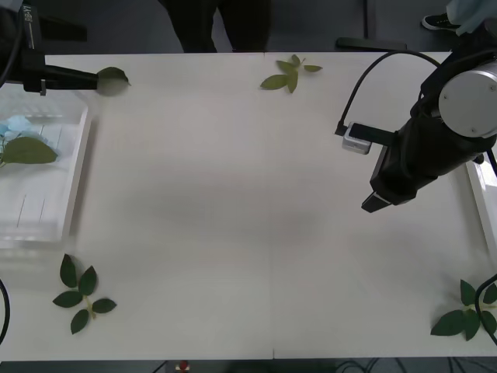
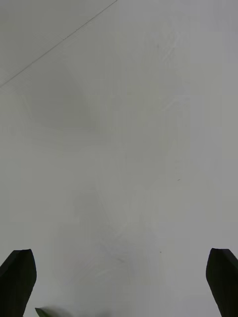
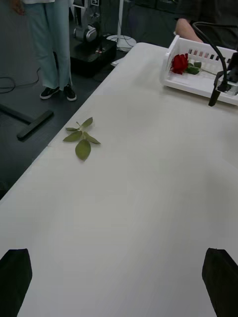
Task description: Place the red flowers into the right box and the blue flowers into the left box. If a person shows an open palm, hand one flower to the person first, then continue sorting.
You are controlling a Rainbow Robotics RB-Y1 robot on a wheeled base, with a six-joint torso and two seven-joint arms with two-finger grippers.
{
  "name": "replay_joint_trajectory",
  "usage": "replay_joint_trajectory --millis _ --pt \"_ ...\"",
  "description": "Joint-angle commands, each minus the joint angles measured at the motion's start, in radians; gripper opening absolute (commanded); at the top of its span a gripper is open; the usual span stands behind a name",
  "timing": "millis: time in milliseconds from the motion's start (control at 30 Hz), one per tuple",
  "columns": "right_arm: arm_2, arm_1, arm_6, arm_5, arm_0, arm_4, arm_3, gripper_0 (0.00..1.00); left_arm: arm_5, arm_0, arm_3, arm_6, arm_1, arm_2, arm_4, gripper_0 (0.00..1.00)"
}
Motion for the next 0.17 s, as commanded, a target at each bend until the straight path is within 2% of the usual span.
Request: replay_joint_trajectory --millis 33,167 --pt "-0.004 -0.009 0.045 -0.003 -0.009 0.000 -0.017 1.00 0.003 -0.013 -0.015 0.033 0.030 0.000 0.000 1.00" --pt "-0.004 -0.009 0.045 -0.003 -0.009 0.000 -0.017 1.00 0.003 -0.013 -0.015 0.033 0.030 0.000 0.000 1.00"
